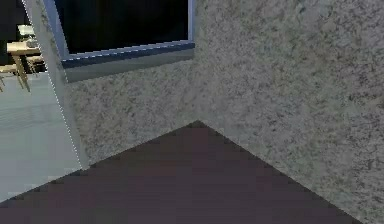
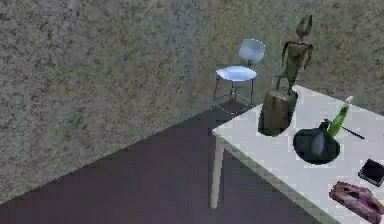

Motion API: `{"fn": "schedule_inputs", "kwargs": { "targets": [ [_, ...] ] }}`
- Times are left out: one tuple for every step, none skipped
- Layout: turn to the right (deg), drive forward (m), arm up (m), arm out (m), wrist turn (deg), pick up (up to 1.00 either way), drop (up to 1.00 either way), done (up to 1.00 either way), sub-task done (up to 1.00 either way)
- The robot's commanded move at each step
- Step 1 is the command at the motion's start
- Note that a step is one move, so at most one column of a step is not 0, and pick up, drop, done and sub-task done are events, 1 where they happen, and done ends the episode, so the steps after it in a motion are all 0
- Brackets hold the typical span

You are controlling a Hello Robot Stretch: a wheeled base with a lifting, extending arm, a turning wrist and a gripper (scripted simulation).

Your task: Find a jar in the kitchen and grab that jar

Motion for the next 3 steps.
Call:
{"fn": "schedule_inputs", "kwargs": {
  "targets": [
    [0.0, 0.35, 0.00, 0.00, 0.0, 0.00, 0.00, 0.00, 0.00],
    [45.0, 0.00, 0.00, 0.00, 0.0, 0.00, 0.00, 0.00, 0.00],
    [6.0, 0.00, 0.00, 0.00, 0.0, 0.00, 0.00, 0.00, 0.00]
  ]
}}
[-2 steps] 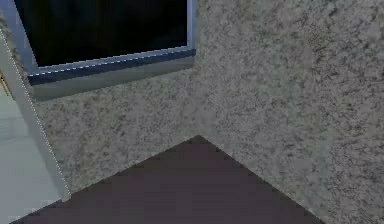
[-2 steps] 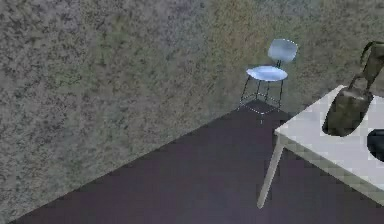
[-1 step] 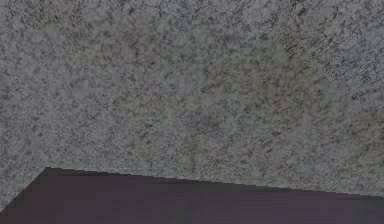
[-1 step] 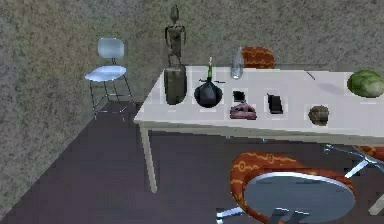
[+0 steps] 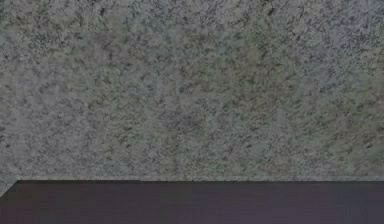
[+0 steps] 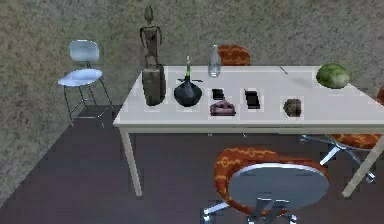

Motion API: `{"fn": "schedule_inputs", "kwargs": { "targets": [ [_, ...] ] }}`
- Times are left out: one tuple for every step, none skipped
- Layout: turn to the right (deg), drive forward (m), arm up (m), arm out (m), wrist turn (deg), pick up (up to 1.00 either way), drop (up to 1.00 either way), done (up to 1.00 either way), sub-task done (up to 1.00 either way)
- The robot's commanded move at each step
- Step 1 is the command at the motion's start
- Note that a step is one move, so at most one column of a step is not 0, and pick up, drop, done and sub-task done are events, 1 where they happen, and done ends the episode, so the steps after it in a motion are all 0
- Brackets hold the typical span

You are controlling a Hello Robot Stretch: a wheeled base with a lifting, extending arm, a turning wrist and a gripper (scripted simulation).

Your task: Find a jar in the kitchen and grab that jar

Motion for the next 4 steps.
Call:
{"fn": "schedule_inputs", "kwargs": {
  "targets": [
    [0.0, 0.05, 0.00, 0.00, 0.0, 0.00, 0.00, 0.00, 0.00],
    [45.0, 0.00, 0.00, 0.00, 0.0, 0.00, 0.00, 0.00, 0.00],
    [45.0, 0.00, 0.00, 0.00, 0.0, 0.00, 0.00, 0.00, 0.00],
    [36.0, 0.00, 0.00, 0.00, 0.0, 0.00, 0.00, 0.00, 0.00]
  ]
}}
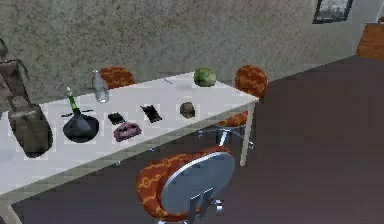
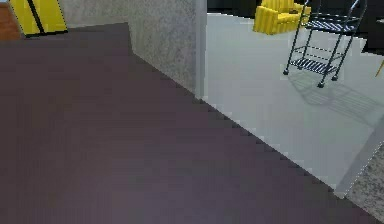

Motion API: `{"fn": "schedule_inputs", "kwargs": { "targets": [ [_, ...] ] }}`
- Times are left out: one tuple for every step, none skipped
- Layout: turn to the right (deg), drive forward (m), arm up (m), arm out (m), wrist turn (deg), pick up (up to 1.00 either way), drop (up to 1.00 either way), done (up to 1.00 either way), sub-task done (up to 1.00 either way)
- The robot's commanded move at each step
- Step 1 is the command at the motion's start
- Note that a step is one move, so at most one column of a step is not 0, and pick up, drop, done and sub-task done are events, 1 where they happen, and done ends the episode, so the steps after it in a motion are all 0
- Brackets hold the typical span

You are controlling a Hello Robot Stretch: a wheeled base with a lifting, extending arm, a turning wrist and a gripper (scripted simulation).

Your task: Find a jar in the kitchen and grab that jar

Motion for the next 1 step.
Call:
{"fn": "schedule_inputs", "kwargs": {
  "targets": [
    [0.0, 0.40, 0.00, 0.00, 0.0, 0.00, 0.00, 0.00, 0.00]
  ]
}}
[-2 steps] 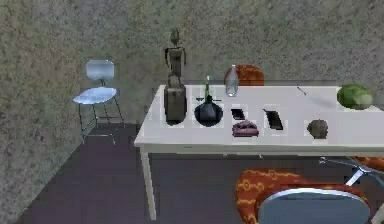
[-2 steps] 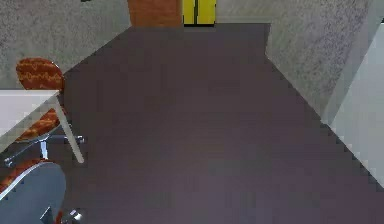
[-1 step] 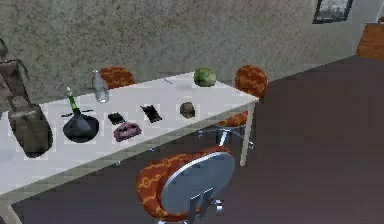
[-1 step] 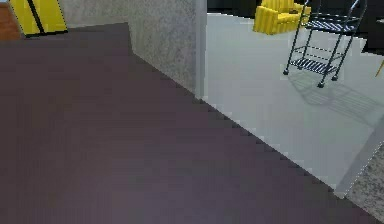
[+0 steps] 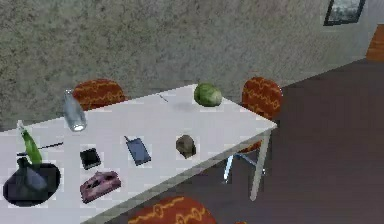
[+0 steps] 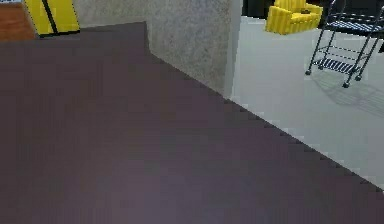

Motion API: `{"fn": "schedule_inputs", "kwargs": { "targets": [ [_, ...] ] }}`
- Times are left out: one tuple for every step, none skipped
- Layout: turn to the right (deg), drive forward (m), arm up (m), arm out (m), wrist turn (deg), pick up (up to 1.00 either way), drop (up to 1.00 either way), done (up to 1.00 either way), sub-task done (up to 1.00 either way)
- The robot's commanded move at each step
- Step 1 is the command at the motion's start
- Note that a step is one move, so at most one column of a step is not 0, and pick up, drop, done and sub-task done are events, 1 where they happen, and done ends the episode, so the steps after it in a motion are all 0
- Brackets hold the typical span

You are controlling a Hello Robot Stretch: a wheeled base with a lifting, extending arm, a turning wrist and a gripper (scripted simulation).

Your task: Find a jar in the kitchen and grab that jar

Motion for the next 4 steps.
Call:
{"fn": "schedule_inputs", "kwargs": {
  "targets": [
    [-45.0, 0.00, 0.00, 0.00, 0.0, 0.00, 0.00, 0.00, 0.00],
    [-45.0, 0.00, 0.00, 0.00, 0.0, 0.00, 0.00, 0.00, 0.00],
    [-36.0, 0.00, 0.00, 0.00, 0.0, 0.00, 0.00, 0.00, 0.00],
    [0.0, 0.00, 0.50, 0.00, 0.0, 0.00, 0.00, 0.00, 0.00]
  ]
}}
